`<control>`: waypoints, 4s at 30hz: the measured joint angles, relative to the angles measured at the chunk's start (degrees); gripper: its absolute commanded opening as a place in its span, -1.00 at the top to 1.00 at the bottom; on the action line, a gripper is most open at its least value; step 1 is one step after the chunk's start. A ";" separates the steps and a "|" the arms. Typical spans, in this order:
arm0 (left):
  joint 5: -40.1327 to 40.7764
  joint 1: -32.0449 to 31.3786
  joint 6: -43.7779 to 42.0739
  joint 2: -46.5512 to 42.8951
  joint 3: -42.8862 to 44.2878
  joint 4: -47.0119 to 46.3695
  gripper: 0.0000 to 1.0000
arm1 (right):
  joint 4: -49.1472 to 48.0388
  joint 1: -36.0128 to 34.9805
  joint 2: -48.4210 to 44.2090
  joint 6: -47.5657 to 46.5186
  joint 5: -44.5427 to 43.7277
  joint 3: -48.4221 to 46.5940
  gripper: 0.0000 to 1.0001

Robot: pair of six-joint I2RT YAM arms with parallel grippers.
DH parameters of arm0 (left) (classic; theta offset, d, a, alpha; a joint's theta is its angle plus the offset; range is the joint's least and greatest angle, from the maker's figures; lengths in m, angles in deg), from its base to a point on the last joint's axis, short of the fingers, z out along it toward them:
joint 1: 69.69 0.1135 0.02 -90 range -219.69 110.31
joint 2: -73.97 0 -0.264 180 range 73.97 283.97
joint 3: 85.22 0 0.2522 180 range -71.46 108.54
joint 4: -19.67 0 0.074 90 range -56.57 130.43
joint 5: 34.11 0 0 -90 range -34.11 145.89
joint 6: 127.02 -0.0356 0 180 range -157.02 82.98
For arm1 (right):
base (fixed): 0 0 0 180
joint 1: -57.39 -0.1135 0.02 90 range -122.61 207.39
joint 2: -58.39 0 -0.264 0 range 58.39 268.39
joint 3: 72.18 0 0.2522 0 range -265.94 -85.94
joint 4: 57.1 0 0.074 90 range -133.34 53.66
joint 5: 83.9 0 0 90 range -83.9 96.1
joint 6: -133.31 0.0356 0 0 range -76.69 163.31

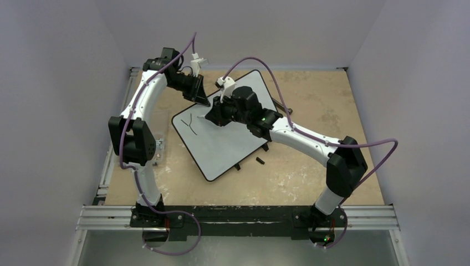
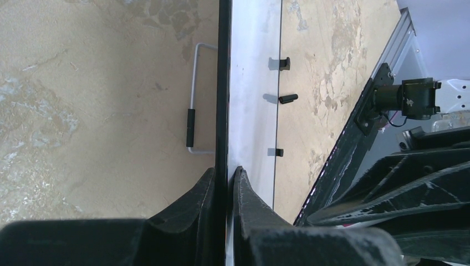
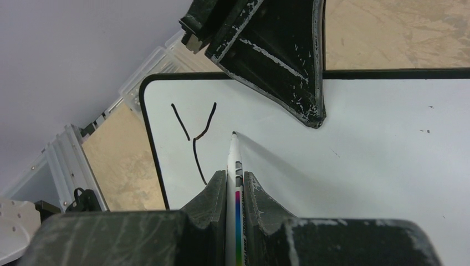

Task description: Write a sentence on the whiteboard

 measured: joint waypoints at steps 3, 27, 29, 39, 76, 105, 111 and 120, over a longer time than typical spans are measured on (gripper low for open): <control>0.20 0.00 -0.07 -0.02 0.00 -0.07 1.00 | 0.13 0.02 0.94 -0.04 0.24 0.00 1.00; 0.44 0.00 -0.33 -0.20 -0.26 -0.39 1.00 | 0.28 -0.02 -1.90 -0.26 2.99 6.71 1.00; 0.46 0.00 -0.33 -0.20 -0.26 -0.39 1.00 | 0.44 -0.02 -2.40 -0.31 2.89 7.50 1.00; 0.52 -0.04 -0.50 -0.20 -0.26 -0.57 1.00 | 3.78 -0.31 -2.93 -0.87 -1.01 6.38 1.00; 1.44 -0.26 -0.50 -0.42 -0.26 -0.39 1.00 | 4.46 0.92 2.78 -2.03 1.90 -3.87 1.00; 1.62 -0.61 -0.70 -1.05 -0.26 0.09 1.00 | 2.14 6.82 -3.54 2.21 1.95 1.88 1.00; 1.73 -0.63 -0.70 -1.27 -0.26 0.17 1.00 | 2.01 7.17 -3.43 2.78 1.77 1.88 1.00; 1.81 -0.68 -0.72 -1.51 -0.26 0.44 1.00 | 1.90 7.17 -2.10 3.17 3.34 1.88 1.00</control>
